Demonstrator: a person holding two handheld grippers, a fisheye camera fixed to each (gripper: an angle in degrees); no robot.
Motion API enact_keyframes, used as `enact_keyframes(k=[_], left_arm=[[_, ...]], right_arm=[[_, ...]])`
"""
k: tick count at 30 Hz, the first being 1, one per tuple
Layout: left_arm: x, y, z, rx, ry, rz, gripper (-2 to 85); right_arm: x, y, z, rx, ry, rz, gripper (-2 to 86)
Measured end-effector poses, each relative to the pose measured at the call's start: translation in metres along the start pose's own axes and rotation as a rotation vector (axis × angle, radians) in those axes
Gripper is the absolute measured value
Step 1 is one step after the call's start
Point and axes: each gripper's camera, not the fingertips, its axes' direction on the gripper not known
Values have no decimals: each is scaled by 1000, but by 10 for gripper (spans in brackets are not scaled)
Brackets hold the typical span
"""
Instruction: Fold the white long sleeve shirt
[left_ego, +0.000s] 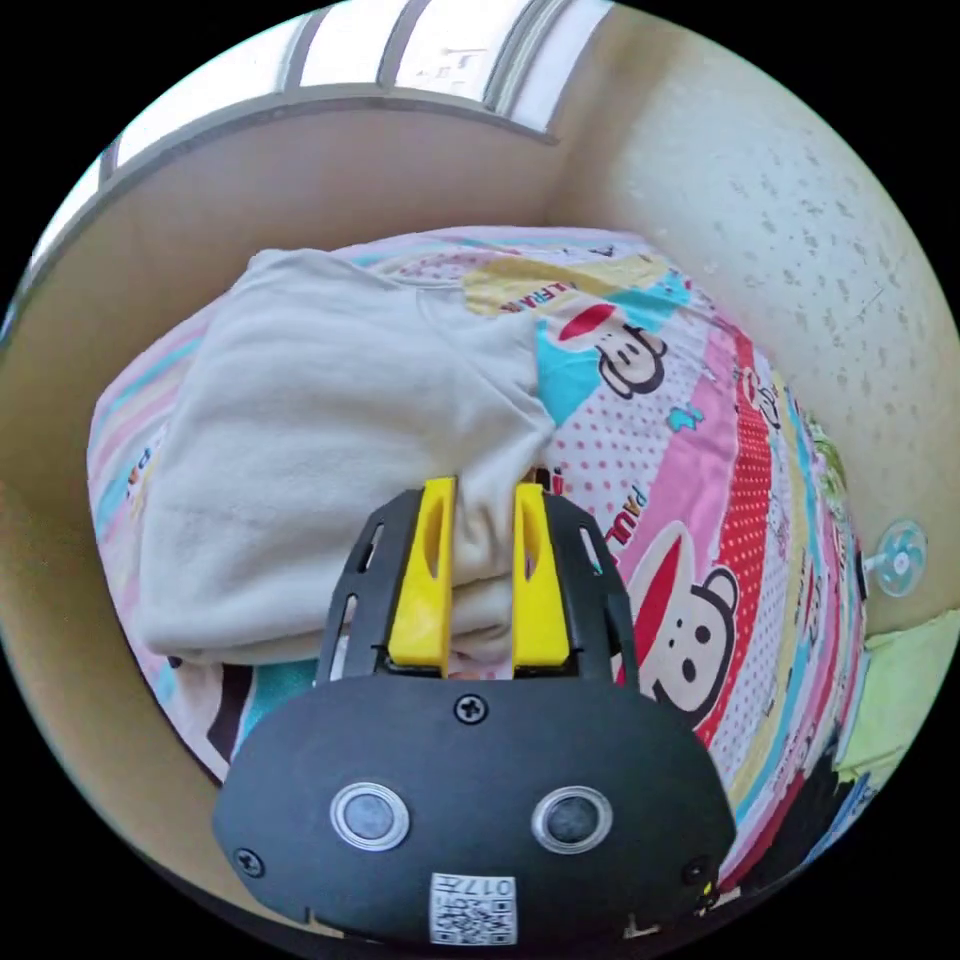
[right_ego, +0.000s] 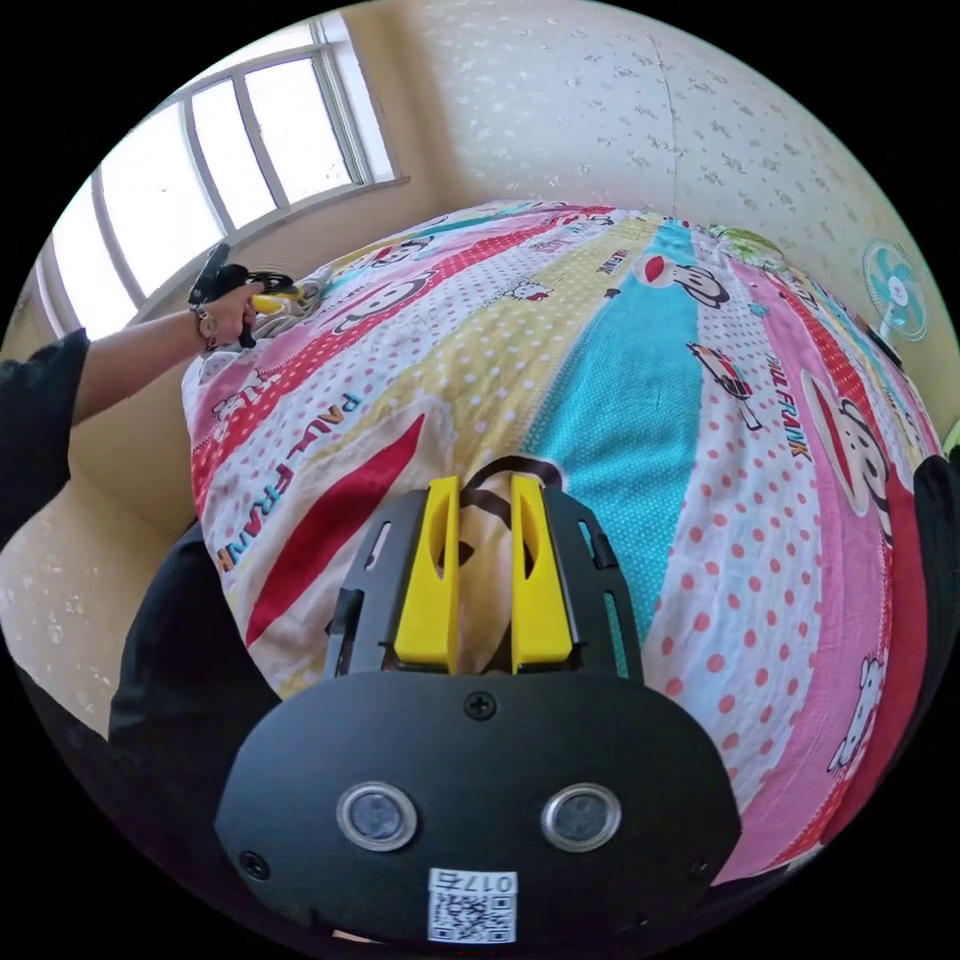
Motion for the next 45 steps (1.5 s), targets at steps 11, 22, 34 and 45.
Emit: enact_keyframes(k=[11, 22, 34, 45], left_arm=[[5, 78, -137, 68, 941, 38, 52], [-77, 239, -255, -101, 818, 339, 50], [102, 366, -243, -521, 736, 898, 136], [168, 487, -226, -388, 240, 1146, 23]], right_arm=[[7, 15, -2, 13, 1, -10, 75], [92, 82, -123, 84, -127, 220, 27], [185, 179, -220, 21, -150, 483, 22], [192, 143, -282, 119, -244, 485, 21]])
